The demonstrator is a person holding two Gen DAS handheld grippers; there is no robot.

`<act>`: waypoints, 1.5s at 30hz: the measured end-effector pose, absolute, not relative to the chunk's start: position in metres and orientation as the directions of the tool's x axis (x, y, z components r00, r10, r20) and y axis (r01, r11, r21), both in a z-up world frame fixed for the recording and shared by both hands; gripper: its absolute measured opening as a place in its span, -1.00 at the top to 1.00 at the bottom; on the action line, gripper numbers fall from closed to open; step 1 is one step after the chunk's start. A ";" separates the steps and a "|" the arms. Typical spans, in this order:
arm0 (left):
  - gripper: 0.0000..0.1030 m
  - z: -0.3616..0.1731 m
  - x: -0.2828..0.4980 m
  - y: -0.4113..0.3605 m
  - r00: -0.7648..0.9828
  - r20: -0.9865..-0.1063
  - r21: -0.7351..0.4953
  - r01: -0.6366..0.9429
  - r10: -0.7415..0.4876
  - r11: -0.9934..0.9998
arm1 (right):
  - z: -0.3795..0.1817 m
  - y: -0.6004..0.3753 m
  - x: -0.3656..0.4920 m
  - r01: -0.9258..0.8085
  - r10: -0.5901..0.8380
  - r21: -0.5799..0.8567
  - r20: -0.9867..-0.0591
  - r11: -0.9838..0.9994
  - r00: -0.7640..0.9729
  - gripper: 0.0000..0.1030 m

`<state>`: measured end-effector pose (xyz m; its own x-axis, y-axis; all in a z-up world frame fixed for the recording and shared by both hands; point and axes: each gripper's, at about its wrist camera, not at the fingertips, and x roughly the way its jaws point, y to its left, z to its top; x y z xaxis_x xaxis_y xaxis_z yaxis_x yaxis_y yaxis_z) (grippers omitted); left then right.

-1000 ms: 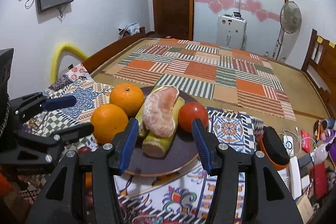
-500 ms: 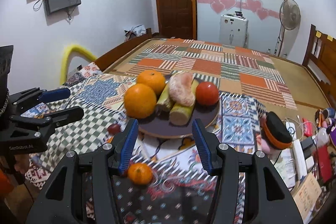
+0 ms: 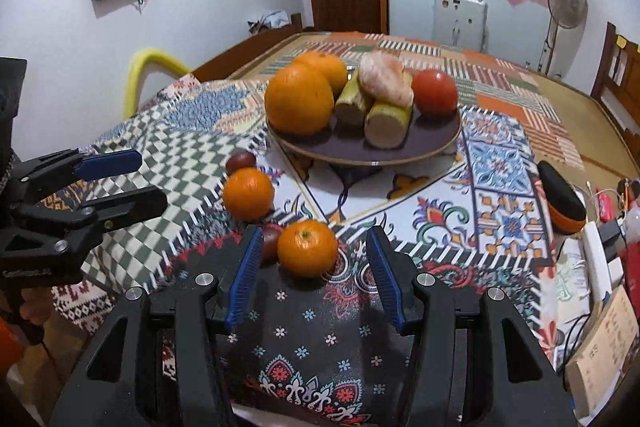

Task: Organize fruits
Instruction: 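Grasp a small mandarin with the left gripper while the right gripper grasps another mandarin, then place both small mandarins on the plate and open both grippers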

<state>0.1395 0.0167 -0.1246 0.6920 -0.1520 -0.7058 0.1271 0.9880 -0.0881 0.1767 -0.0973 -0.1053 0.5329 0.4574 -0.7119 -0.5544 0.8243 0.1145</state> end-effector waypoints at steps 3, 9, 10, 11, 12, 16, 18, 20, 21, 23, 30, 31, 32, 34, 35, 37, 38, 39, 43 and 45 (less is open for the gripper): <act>0.01 -0.131 0.140 0.013 0.678 -0.717 -0.085 0.141 -0.159 0.986 | -0.111 -0.097 0.179 -0.560 0.473 0.138 -0.717 0.817 0.513 0.05; 0.18 -0.138 0.148 0.005 0.662 -0.724 -0.110 0.162 -0.190 0.981 | -0.116 -0.097 0.179 -0.582 0.506 0.173 -0.719 0.795 0.476 0.37; 0.18 -0.137 0.149 0.003 0.663 -0.724 -0.108 0.164 -0.191 0.980 | -0.116 -0.098 0.179 -0.583 0.509 0.176 -0.719 0.793 0.475 0.37; 0.18 -0.137 0.150 0.002 0.663 -0.723 -0.108 0.168 -0.193 0.980 | -0.115 -0.099 0.179 -0.582 0.509 0.177 -0.717 0.794 0.477 0.37; 0.18 -0.136 0.151 0.000 0.663 -0.722 -0.109 0.172 -0.197 0.979 | -0.115 -0.100 0.180 -0.581 0.509 0.177 -0.715 0.795 0.479 0.37; 0.18 -0.135 0.158 -0.006 0.664 -0.719 -0.110 0.184 -0.206 0.977 | -0.109 -0.109 0.182 -0.564 0.500 0.166 -0.701 0.809 0.509 0.38; 0.18 -0.135 0.164 -0.009 0.661 -0.721 -0.108 0.185 -0.205 0.977 | -0.107 -0.112 0.183 -0.556 0.494 0.161 -0.696 0.815 0.521 0.37; 0.18 -0.136 0.170 -0.010 0.657 -0.725 -0.111 0.183 -0.206 0.977 | -0.105 -0.118 0.184 -0.548 0.489 0.161 -0.692 0.821 0.530 0.37; 0.18 -0.137 0.173 -0.011 0.655 -0.727 -0.113 0.181 -0.206 0.977 | -0.105 -0.120 0.185 -0.544 0.487 0.160 -0.691 0.824 0.534 0.37; 0.18 -0.140 0.179 -0.013 0.648 -0.733 -0.116 0.177 -0.205 0.977 | -0.104 -0.125 0.186 -0.534 0.476 0.153 -0.690 0.832 0.545 0.37; 0.18 -0.151 0.194 -0.020 0.633 -0.746 -0.128 0.170 -0.208 0.977 | -0.104 -0.137 0.188 -0.520 0.470 0.154 -0.687 0.840 0.555 0.37; 0.21 -0.152 0.194 -0.021 0.633 -0.746 -0.128 0.170 -0.208 0.977 | -0.104 -0.138 0.189 -0.519 0.470 0.155 -0.686 0.840 0.556 0.37; 0.24 -0.153 0.195 -0.022 0.637 -0.745 -0.119 0.166 -0.199 0.979 | -0.104 -0.138 0.190 -0.517 0.470 0.156 -0.685 0.841 0.557 0.37; 0.28 -0.153 0.195 -0.025 0.649 -0.738 -0.101 0.166 -0.186 0.981 | -0.103 -0.140 0.193 -0.517 0.472 0.159 -0.684 0.841 0.556 0.37; 0.28 -0.154 0.196 -0.026 0.648 -0.738 -0.102 0.168 -0.188 0.980 | -0.104 -0.141 0.194 -0.516 0.472 0.160 -0.684 0.841 0.557 0.37; 0.29 -0.153 0.196 -0.025 0.647 -0.736 -0.111 0.173 -0.198 0.979 | -0.103 -0.141 0.195 -0.516 0.472 0.159 -0.681 0.841 0.560 0.37; 0.29 -0.152 0.196 -0.025 0.649 -0.734 -0.112 0.175 -0.200 0.978 | -0.103 -0.142 0.196 -0.517 0.472 0.157 -0.680 0.842 0.561 0.37; 0.29 -0.151 0.195 -0.026 0.654 -0.730 -0.110 0.174 -0.199 0.979 | -0.103 -0.142 0.196 -0.517 0.471 0.155 -0.679 0.842 0.564 0.37; 0.29 -0.142 0.195 -0.027 0.670 -0.711 -0.121 0.182 -0.213 0.976 | -0.100 -0.142 0.202 -0.510 0.468 0.154 -0.672 0.846 0.573 0.37; 0.29 -0.136 0.195 -0.029 0.681 -0.701 -0.118 0.186 -0.214 0.976 | -0.098 -0.143 0.205 -0.507 0.468 0.154 -0.668 0.848 0.579 0.37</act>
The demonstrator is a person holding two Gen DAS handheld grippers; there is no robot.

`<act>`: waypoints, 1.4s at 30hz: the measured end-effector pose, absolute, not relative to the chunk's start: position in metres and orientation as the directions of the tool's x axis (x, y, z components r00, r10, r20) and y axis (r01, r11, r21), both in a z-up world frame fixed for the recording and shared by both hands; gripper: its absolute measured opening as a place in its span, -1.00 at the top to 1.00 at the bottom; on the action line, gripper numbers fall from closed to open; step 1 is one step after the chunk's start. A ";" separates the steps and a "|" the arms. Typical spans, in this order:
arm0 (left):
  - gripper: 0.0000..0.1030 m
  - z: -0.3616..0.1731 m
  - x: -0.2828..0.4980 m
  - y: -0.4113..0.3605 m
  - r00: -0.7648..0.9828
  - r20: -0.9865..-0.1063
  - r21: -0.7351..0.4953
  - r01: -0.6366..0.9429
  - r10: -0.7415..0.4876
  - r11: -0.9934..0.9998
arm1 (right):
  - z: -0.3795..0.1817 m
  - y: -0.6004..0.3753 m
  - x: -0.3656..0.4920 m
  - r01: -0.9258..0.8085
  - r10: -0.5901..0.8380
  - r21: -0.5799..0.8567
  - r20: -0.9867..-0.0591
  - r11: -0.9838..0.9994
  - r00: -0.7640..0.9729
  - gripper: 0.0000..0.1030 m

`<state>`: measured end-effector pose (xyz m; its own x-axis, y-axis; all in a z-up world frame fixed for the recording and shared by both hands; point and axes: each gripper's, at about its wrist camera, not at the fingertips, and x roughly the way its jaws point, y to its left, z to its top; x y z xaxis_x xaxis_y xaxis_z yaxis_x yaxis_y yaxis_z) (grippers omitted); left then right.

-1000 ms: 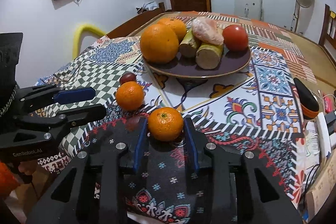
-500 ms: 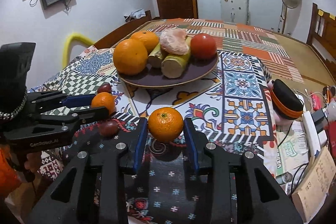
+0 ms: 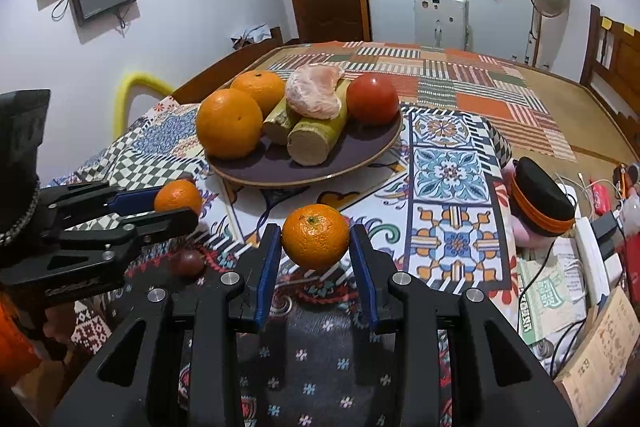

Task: Organize fruits
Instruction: 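Place both small mandarins on the plate and open both grippers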

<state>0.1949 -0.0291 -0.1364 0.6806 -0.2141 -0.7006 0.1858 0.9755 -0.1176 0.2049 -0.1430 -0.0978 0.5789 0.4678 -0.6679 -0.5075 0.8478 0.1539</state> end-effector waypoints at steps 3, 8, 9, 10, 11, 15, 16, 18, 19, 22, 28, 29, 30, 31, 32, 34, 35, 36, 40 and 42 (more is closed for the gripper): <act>0.29 -0.128 0.198 -0.034 0.696 -0.684 -0.113 0.194 -0.218 0.975 | -0.094 -0.144 0.208 -0.507 0.468 0.150 -0.659 0.849 0.589 0.37; 0.29 -0.122 0.208 -0.038 0.711 -0.669 -0.115 0.189 -0.217 0.975 | -0.088 -0.147 0.216 -0.503 0.468 0.146 -0.644 0.852 0.605 0.37; 0.29 -0.121 0.209 -0.039 0.713 -0.667 -0.112 0.189 -0.215 0.976 | -0.087 -0.148 0.219 -0.502 0.468 0.146 -0.641 0.852 0.608 0.37; 0.29 -0.120 0.212 -0.040 0.716 -0.665 -0.109 0.189 -0.213 0.976 | -0.086 -0.148 0.221 -0.501 0.468 0.146 -0.638 0.853 0.611 0.37; 0.29 -0.120 0.214 -0.040 0.718 -0.663 -0.108 0.188 -0.212 0.976 | -0.086 -0.148 0.224 -0.500 0.468 0.146 -0.636 0.854 0.613 0.37; 0.29 -0.120 0.224 -0.042 0.720 -0.663 -0.099 0.185 -0.203 0.978 | -0.082 -0.146 0.238 -0.501 0.463 0.135 -0.633 0.855 0.620 0.37; 0.29 -0.120 0.226 -0.043 0.719 -0.664 -0.098 0.185 -0.203 0.978 | -0.082 -0.146 0.240 -0.502 0.462 0.130 -0.633 0.855 0.621 0.37; 0.29 -0.122 0.230 -0.045 0.716 -0.668 -0.095 0.186 -0.201 0.978 | -0.082 -0.143 0.246 -0.506 0.459 0.122 -0.633 0.854 0.623 0.37; 0.29 -0.122 0.233 -0.047 0.714 -0.670 -0.093 0.189 -0.202 0.978 | -0.082 -0.142 0.250 -0.508 0.459 0.118 -0.634 0.853 0.623 0.37; 0.29 -0.124 0.239 -0.052 0.709 -0.675 -0.087 0.200 -0.205 0.976 | -0.084 -0.139 0.259 -0.510 0.454 0.111 -0.641 0.853 0.619 0.37; 0.29 -0.129 0.248 -0.058 0.704 -0.682 -0.070 0.210 -0.201 0.975 | -0.090 -0.134 0.272 -0.516 0.435 0.089 -0.667 0.852 0.605 0.37; 0.29 -0.130 0.250 -0.058 0.701 -0.684 -0.069 0.211 -0.200 0.975 | -0.092 -0.133 0.274 -0.517 0.433 0.086 -0.672 0.852 0.601 0.37; 0.29 -0.131 0.250 -0.058 0.699 -0.688 -0.069 0.208 -0.198 0.976 | -0.093 -0.132 0.276 -0.517 0.431 0.086 -0.676 0.851 0.598 0.37; 0.29 -0.132 0.251 -0.059 0.696 -0.690 -0.071 0.205 -0.197 0.976 | -0.094 -0.132 0.277 -0.518 0.431 0.086 -0.678 0.851 0.595 0.37; 0.29 -0.132 0.250 -0.059 0.696 -0.690 -0.073 0.207 -0.199 0.976 | -0.095 -0.131 0.278 -0.517 0.428 0.085 -0.681 0.852 0.594 0.37; 0.29 -0.133 0.250 -0.059 0.698 -0.688 -0.070 0.209 -0.199 0.975 | -0.096 -0.130 0.278 -0.512 0.421 0.081 -0.684 0.855 0.596 0.37; 0.29 -0.133 0.250 -0.058 0.699 -0.687 -0.071 0.208 -0.199 0.976 | -0.096 -0.130 0.278 -0.511 0.420 0.081 -0.685 0.856 0.595 0.37; 0.29 -0.134 0.250 -0.058 0.697 -0.688 -0.074 0.207 -0.200 0.976 | -0.096 -0.129 0.277 -0.510 0.419 0.081 -0.686 0.856 0.595 0.37; 0.27 -0.136 0.254 -0.056 0.690 -0.696 -0.085 0.195 -0.198 0.977 | -0.092 -0.132 0.274 -0.499 0.417 0.084 -0.675 0.863 0.608 0.11; 0.26 -0.136 0.254 -0.054 0.688 -0.696 -0.098 0.193 -0.206 0.976 | -0.087 -0.134 0.271 -0.494 0.419 0.083 -0.662 0.865 0.622 0.00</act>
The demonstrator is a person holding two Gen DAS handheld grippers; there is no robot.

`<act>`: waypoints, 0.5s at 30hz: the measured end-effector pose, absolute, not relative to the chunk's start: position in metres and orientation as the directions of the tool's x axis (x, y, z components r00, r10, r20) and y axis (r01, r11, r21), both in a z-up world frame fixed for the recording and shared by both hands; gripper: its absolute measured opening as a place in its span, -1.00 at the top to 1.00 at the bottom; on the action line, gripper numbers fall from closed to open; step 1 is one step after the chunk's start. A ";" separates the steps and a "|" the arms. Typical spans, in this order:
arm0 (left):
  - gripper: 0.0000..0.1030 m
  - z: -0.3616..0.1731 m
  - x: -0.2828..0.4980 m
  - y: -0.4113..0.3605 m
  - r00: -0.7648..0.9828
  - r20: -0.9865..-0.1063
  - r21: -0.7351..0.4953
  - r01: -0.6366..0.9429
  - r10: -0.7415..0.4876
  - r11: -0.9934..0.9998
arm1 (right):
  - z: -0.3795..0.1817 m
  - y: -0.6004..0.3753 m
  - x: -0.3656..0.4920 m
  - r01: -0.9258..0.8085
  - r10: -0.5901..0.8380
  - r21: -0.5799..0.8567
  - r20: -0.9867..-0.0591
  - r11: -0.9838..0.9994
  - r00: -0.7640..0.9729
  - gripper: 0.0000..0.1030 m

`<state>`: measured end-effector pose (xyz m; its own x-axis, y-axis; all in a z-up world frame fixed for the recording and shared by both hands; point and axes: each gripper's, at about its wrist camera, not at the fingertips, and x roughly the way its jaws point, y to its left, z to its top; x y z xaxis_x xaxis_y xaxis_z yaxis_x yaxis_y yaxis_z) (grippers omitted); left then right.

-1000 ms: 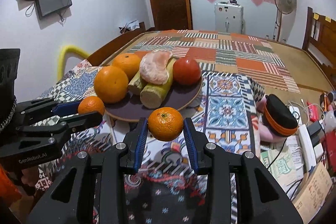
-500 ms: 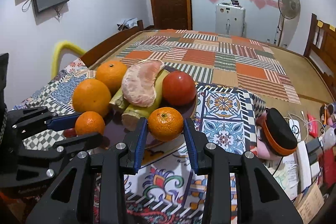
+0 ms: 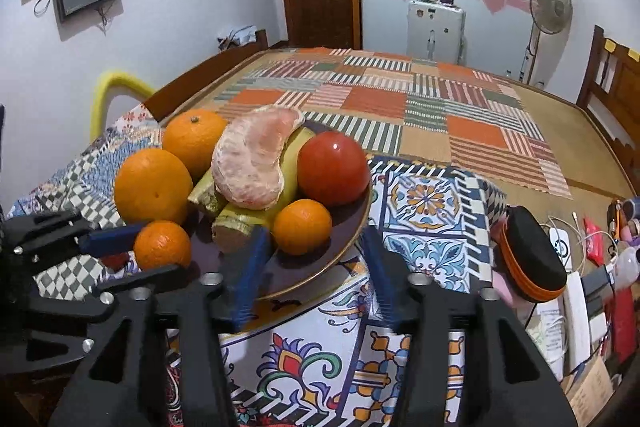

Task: Organize fruits
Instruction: 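Place both small mandarins on the plate and open both grippers, then grasp a dark red date with the left gripper while the right gripper grasps another date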

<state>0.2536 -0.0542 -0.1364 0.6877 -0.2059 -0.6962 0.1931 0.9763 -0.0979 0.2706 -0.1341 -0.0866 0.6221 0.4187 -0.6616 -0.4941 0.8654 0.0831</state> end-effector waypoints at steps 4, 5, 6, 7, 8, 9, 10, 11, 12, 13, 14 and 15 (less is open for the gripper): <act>0.24 -0.134 0.249 -0.050 0.693 -0.691 -0.103 0.188 -0.206 0.977 | -0.076 -0.137 0.262 -0.491 0.420 0.078 -0.644 0.868 0.640 0.00; 0.24 -0.132 0.247 -0.049 0.695 -0.689 -0.103 0.186 -0.205 0.977 | -0.073 -0.137 0.258 -0.490 0.419 0.074 -0.640 0.868 0.645 0.00; 0.22 -0.131 0.244 -0.048 0.699 -0.685 -0.103 0.184 -0.204 0.978 | -0.071 -0.137 0.255 -0.489 0.418 0.072 -0.635 0.869 0.650 0.00; 0.21 -0.128 0.241 -0.046 0.704 -0.681 -0.102 0.181 -0.201 0.978 | -0.068 -0.137 0.252 -0.488 0.418 0.070 -0.629 0.870 0.655 0.00; 0.21 -0.126 0.238 -0.045 0.708 -0.677 -0.103 0.179 -0.201 0.978 | -0.064 -0.137 0.248 -0.489 0.420 0.069 -0.623 0.870 0.660 0.00; 0.21 -0.123 0.234 -0.044 0.713 -0.672 -0.104 0.178 -0.201 0.978 | -0.062 -0.137 0.244 -0.490 0.422 0.068 -0.618 0.869 0.663 0.00; 0.21 -0.120 0.230 -0.042 0.719 -0.666 -0.102 0.177 -0.199 0.979 | -0.058 -0.137 0.239 -0.490 0.421 0.062 -0.612 0.869 0.670 0.00; 0.21 -0.116 0.226 -0.040 0.724 -0.661 -0.099 0.175 -0.197 0.979 | -0.054 -0.137 0.234 -0.490 0.420 0.056 -0.605 0.870 0.677 0.00; 0.21 -0.111 0.220 -0.037 0.732 -0.653 -0.097 0.172 -0.193 0.980 | -0.053 -0.137 0.232 -0.491 0.421 0.054 -0.601 0.870 0.680 0.00; 0.21 -0.108 0.217 -0.035 0.738 -0.647 -0.096 0.170 -0.191 0.981 | -0.050 -0.137 0.227 -0.493 0.424 0.054 -0.595 0.869 0.683 0.00; 0.21 -0.105 0.213 -0.032 0.744 -0.641 -0.095 0.167 -0.189 0.981 | -0.047 -0.136 0.222 -0.496 0.431 0.058 -0.590 0.866 0.683 0.00; 0.21 -0.100 0.207 -0.028 0.752 -0.634 -0.092 0.162 -0.183 0.983 | -0.045 -0.135 0.217 -0.500 0.440 0.068 -0.585 0.863 0.681 0.00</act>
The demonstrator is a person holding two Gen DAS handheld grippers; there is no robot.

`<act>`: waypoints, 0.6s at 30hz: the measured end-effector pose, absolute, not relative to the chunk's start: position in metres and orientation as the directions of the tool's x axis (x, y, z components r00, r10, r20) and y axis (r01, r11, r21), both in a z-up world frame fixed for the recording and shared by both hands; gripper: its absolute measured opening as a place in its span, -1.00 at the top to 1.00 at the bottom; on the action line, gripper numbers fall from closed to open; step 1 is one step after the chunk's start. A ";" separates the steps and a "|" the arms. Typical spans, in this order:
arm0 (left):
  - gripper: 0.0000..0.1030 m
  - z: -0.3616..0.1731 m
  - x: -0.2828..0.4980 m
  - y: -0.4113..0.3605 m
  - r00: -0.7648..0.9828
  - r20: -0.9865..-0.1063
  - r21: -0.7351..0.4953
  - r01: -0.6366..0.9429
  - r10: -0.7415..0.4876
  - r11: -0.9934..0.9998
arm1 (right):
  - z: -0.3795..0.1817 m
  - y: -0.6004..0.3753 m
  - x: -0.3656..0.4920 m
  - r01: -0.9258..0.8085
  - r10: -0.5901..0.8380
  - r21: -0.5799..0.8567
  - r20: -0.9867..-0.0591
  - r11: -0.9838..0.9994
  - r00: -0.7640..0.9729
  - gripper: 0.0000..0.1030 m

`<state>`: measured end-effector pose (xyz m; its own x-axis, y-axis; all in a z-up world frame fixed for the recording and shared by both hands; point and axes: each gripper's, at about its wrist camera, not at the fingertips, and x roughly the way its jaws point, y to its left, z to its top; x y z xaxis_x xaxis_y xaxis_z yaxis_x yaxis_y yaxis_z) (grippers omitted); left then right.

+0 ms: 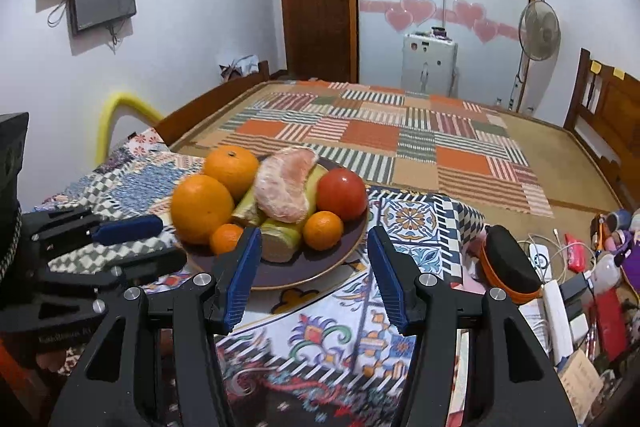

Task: Organize fruits
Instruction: 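Grasp a dark red date with the left gripper while the right gripper grasps another date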

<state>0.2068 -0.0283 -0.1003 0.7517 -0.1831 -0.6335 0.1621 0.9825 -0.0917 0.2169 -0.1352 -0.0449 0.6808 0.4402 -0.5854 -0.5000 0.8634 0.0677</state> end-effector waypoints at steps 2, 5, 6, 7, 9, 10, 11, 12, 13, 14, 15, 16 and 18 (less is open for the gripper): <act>0.21 -0.094 0.199 -0.024 0.761 -0.625 -0.087 0.155 -0.175 0.984 | -0.042 -0.134 0.210 -0.510 0.459 0.086 -0.580 0.856 0.673 0.00; 0.21 -0.087 0.186 -0.012 0.771 -0.616 -0.088 0.139 -0.163 0.986 | -0.039 -0.127 0.196 -0.526 0.482 0.101 -0.570 0.845 0.665 0.00; 0.21 -0.086 0.181 -0.009 0.773 -0.614 -0.089 0.134 -0.160 0.987 | -0.039 -0.125 0.192 -0.532 0.488 0.104 -0.569 0.841 0.661 0.00; 0.21 -0.084 0.176 -0.005 0.774 -0.613 -0.089 0.128 -0.156 0.988 | -0.039 -0.124 0.190 -0.534 0.492 0.105 -0.568 0.839 0.660 0.00; 0.21 -0.083 0.167 0.002 0.777 -0.612 -0.085 0.118 -0.145 0.989 | -0.039 -0.117 0.184 -0.542 0.501 0.111 -0.567 0.833 0.654 0.00; 0.21 -0.083 0.162 0.006 0.778 -0.612 -0.083 0.112 -0.139 0.990 | -0.040 -0.114 0.181 -0.549 0.509 0.119 -0.571 0.828 0.644 0.00; 0.21 -0.084 0.158 0.010 0.778 -0.613 -0.080 0.109 -0.135 0.991 | -0.042 -0.110 0.179 -0.554 0.515 0.124 -0.576 0.823 0.635 0.00; 0.21 -0.085 0.154 0.013 0.777 -0.615 -0.077 0.105 -0.130 0.992 | -0.045 -0.107 0.176 -0.557 0.517 0.126 -0.579 0.821 0.630 0.00; 0.21 -0.087 0.151 0.016 0.776 -0.618 -0.076 0.101 -0.126 0.992 | -0.048 -0.104 0.173 -0.560 0.518 0.126 -0.584 0.819 0.625 0.00; 0.21 -0.089 0.148 0.020 0.773 -0.621 -0.079 0.098 -0.126 0.992 | -0.051 -0.101 0.171 -0.563 0.518 0.125 -0.589 0.817 0.621 0.00; 0.21 -0.091 0.145 0.024 0.770 -0.624 -0.084 0.097 -0.128 0.992 | -0.055 -0.098 0.170 -0.565 0.518 0.127 -0.595 0.815 0.614 0.00; 0.21 -0.093 0.142 0.027 0.766 -0.629 -0.090 0.096 -0.132 0.991 | -0.059 -0.095 0.168 -0.568 0.519 0.130 -0.603 0.813 0.606 0.00; 0.21 -0.100 0.137 0.033 0.757 -0.641 -0.092 0.091 -0.129 0.992 | -0.067 -0.091 0.167 -0.568 0.517 0.135 -0.618 0.812 0.592 0.00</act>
